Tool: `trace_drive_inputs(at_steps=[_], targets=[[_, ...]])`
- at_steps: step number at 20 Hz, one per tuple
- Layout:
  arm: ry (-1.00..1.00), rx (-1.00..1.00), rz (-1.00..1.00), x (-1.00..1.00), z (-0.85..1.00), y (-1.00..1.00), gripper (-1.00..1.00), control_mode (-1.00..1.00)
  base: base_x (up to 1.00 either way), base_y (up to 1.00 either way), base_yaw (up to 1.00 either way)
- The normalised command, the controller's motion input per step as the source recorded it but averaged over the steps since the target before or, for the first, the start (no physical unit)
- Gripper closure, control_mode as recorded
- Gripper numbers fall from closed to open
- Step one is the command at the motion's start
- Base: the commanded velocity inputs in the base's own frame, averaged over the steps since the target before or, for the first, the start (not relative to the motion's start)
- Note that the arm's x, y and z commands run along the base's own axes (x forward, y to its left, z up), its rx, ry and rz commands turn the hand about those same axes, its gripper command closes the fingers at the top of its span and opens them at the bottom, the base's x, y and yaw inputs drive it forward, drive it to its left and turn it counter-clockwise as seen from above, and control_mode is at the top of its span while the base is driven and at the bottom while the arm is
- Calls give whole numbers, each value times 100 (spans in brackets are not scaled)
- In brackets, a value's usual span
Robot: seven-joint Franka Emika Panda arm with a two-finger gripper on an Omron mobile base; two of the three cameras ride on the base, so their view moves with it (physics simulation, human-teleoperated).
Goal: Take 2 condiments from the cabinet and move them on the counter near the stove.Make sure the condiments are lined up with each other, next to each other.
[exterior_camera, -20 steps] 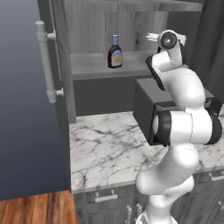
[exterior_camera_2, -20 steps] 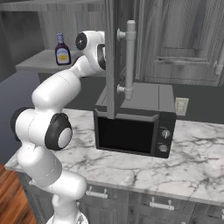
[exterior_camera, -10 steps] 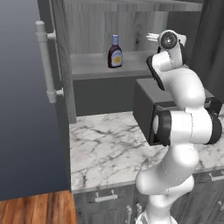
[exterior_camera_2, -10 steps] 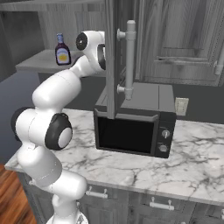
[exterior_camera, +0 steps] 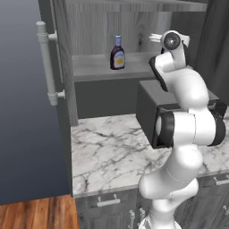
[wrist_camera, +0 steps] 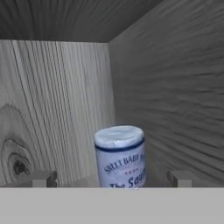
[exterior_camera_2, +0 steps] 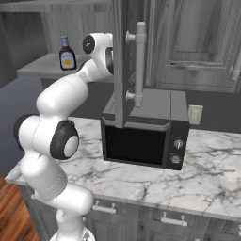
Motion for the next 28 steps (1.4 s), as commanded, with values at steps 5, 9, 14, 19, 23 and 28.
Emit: trace_drive_inputs(at_steps=[5,9,14,19,23,28], targets=[[0,0,0,9,-2,0,100,-100,0,0,0],[0,0,0,0,0,-2,100,-100,0,0,0],[0,0,0,0,0,0,100,-100,0,0,0],[0,0,0,0,0,0,100,-100,0,0,0],[0,0,0,0,0,0,100,-100,0,0,0],[-3,0,0,-4,0,0,100,-100,0,0,0]])
